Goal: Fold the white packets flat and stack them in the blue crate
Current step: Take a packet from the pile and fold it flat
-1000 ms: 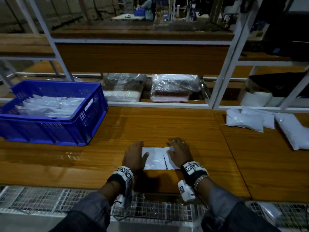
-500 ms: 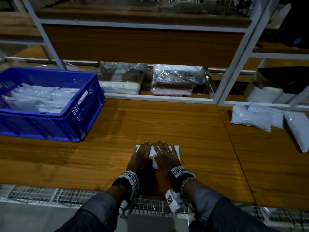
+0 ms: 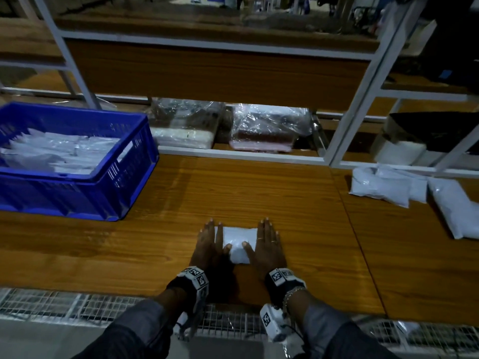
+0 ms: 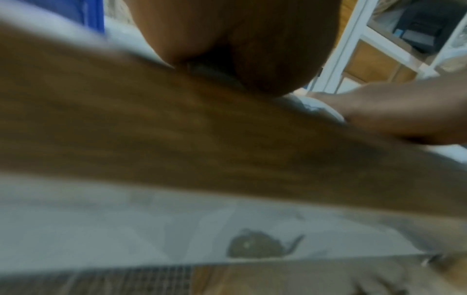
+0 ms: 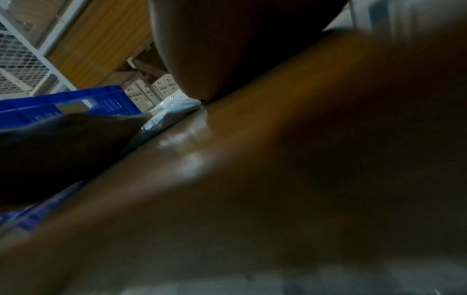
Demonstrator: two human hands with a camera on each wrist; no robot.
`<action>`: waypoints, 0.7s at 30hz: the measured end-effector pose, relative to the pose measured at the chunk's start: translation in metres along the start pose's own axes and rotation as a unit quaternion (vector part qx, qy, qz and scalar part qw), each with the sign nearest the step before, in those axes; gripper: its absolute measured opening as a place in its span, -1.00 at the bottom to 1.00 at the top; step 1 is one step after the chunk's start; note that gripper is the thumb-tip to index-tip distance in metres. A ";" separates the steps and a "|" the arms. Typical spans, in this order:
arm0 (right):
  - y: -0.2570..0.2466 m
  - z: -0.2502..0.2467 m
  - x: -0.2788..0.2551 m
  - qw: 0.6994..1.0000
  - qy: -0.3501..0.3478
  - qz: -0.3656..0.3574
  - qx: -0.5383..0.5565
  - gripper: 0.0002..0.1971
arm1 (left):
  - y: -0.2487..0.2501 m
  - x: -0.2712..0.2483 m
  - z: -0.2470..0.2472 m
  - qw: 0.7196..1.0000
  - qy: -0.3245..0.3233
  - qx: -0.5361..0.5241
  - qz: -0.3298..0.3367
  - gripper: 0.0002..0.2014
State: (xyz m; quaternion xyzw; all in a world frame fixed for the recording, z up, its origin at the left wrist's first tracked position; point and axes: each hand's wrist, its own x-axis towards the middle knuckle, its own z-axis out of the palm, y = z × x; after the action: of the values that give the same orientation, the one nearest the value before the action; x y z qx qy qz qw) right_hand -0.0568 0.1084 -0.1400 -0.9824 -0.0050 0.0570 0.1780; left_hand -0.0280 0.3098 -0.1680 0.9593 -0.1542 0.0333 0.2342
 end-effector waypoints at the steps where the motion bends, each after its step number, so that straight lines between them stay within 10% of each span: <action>1: 0.002 0.002 0.001 1.000 0.000 0.000 -0.002 0.18 | 0.000 0.001 0.000 1.000 -0.003 -0.009 0.004 -0.28; 21: -0.034 0.005 -0.006 0.988 -0.055 -0.094 -0.107 -0.39 | 0.019 -0.006 -0.009 0.985 -0.114 0.110 0.065 -0.50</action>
State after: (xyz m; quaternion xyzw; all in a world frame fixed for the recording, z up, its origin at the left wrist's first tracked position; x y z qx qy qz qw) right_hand -0.0625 0.1419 -0.1318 -0.9863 -0.1128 0.0935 0.0753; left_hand -0.0395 0.2996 -0.1529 0.9648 -0.2371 -0.0444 0.1052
